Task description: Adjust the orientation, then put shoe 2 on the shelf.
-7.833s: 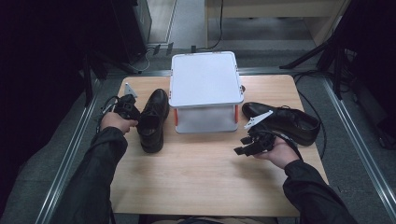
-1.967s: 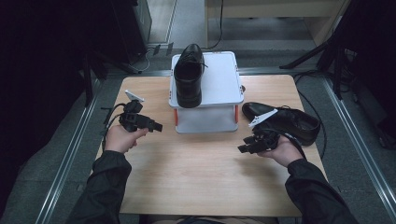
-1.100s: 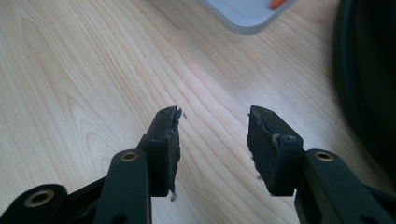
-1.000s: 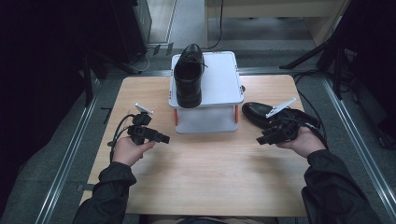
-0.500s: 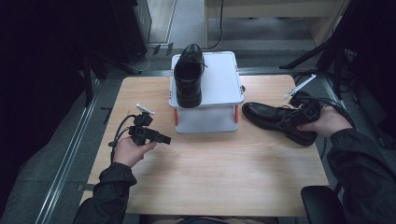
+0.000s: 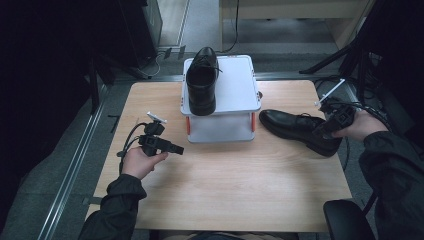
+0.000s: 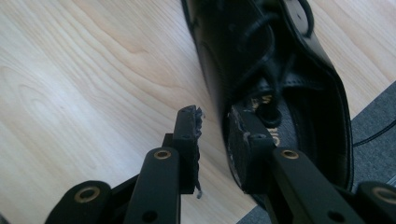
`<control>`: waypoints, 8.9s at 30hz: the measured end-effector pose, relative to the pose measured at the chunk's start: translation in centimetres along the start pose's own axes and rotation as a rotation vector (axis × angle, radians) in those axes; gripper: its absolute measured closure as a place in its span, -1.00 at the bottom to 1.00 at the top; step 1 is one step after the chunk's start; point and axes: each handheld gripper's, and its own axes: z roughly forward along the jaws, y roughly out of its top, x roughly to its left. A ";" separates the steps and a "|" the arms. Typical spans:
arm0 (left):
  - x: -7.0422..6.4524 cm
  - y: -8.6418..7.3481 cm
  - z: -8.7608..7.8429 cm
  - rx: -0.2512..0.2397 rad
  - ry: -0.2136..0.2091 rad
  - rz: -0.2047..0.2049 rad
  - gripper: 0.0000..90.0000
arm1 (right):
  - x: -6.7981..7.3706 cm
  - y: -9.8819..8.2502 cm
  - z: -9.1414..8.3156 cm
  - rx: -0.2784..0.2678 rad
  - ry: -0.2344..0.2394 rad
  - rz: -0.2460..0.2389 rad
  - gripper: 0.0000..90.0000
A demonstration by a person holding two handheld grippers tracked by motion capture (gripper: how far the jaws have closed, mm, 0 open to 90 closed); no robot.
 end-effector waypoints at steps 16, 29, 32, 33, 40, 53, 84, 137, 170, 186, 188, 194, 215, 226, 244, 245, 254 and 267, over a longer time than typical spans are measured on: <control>0.3 0.0 -0.1 -0.009 -0.013 0.003 0.12 | -1.0 0.3 2.3 0.012 0.044 0.014 0.80; 0.4 0.0 0.0 -0.002 -0.019 0.007 0.17 | -1.3 1.1 2.4 0.077 0.069 0.067 0.90; 0.4 0.0 0.0 -0.002 -0.019 0.005 0.18 | -1.1 1.6 2.3 0.107 0.057 0.083 0.91; 0.4 0.0 0.0 -0.003 -0.019 0.006 0.18 | -0.9 1.8 2.3 0.112 0.054 0.091 0.91; 0.4 0.0 0.2 0.006 -0.018 0.007 0.20 | 1.1 4.0 2.4 0.151 0.052 0.172 0.93; 0.6 0.0 0.4 0.012 -0.015 0.003 0.21 | 4.6 8.3 3.7 0.141 0.101 0.371 0.92; 0.9 -0.1 0.6 0.016 0.003 -0.006 0.16 | 4.7 5.9 1.2 -0.008 0.096 0.346 0.64; 1.3 -0.1 0.7 0.028 0.004 -0.008 0.18 | 1.1 1.7 6.2 -0.029 0.012 0.490 0.54; 1.5 -0.3 0.6 0.029 0.004 -0.010 0.20 | -0.1 2.4 5.9 0.041 0.035 0.631 0.92; 1.4 -0.3 0.6 0.025 0.003 -0.015 0.21 | -0.6 3.3 2.5 0.008 0.051 0.654 0.92; 1.5 -0.3 0.7 0.029 0.002 -0.010 0.21 | -0.8 3.6 1.6 0.002 0.042 0.652 0.92; 1.5 -0.3 0.7 0.028 0.002 -0.011 0.22 | -1.1 5.4 -2.2 -0.040 0.025 0.649 0.92; 1.8 -0.2 0.5 0.027 -0.007 -0.018 0.23 | 1.4 15.7 -11.0 -0.145 -0.051 0.606 0.92; 1.7 -0.1 0.5 0.023 -0.013 -0.009 0.23 | 4.5 21.0 -8.6 -0.123 -0.052 0.583 0.92; 1.7 0.0 0.5 0.022 -0.013 -0.009 0.24 | 8.2 24.4 -6.0 -0.095 -0.050 0.546 0.87; 1.7 0.0 0.5 0.022 -0.010 -0.007 0.24 | 8.3 24.3 -6.0 -0.091 -0.043 0.540 0.84; 1.7 0.0 0.6 0.023 -0.013 -0.013 0.23 | 10.0 24.4 -5.9 -0.086 -0.012 0.506 0.69; 1.8 0.1 0.6 0.025 -0.014 -0.014 0.24 | 10.1 23.8 -5.2 -0.077 0.027 0.522 0.64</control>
